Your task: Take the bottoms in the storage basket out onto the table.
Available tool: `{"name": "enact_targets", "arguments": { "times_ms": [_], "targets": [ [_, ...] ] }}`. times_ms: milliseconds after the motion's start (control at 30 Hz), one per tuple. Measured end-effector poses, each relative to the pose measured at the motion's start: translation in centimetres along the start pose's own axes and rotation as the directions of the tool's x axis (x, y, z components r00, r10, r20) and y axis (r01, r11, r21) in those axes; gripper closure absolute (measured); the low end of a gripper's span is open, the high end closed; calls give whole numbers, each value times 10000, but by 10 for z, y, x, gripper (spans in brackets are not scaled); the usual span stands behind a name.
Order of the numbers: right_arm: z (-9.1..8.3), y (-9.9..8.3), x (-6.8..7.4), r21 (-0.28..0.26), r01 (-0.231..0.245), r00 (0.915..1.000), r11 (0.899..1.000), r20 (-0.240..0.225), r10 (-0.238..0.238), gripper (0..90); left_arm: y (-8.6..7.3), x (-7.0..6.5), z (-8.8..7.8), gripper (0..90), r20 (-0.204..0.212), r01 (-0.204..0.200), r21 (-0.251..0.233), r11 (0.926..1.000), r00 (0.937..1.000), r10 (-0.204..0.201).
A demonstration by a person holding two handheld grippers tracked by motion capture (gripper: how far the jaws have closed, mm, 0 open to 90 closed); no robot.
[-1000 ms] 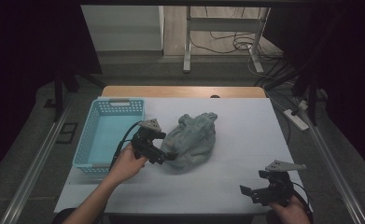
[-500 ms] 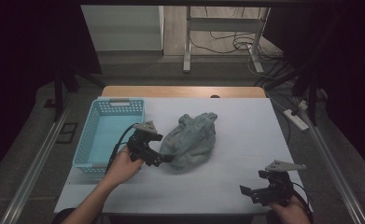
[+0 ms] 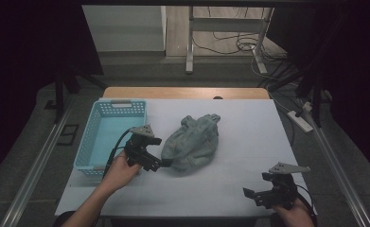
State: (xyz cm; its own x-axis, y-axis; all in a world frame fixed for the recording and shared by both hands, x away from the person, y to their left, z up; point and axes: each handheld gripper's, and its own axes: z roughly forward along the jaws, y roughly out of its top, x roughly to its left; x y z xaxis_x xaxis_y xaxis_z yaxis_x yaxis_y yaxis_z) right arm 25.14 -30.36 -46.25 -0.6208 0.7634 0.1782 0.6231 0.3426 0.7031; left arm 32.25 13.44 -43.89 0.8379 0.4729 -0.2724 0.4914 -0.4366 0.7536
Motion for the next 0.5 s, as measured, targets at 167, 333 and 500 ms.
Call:
{"name": "enact_targets", "arguments": {
  "times_ms": [167, 333, 500],
  "targets": [
    [0, 0, 1, 18, 33, 10000, 10000, 44, -33, 4, -4, -1, -3, 0, 64, 139, -138, 9998, 9999, -138],
    [1, 0, 2, 79, 130, 9999, 9999, 111, -131, 4, -6, -2, -7, 0, 49, 187, -198, 9996, 9998, -186],
    [1, 0, 2, 66, 133, 9998, 9999, 128, -133, 4, -11, -4, -11, 0, 14, 274, -241, 9993, 9996, -274]
  ]
}}
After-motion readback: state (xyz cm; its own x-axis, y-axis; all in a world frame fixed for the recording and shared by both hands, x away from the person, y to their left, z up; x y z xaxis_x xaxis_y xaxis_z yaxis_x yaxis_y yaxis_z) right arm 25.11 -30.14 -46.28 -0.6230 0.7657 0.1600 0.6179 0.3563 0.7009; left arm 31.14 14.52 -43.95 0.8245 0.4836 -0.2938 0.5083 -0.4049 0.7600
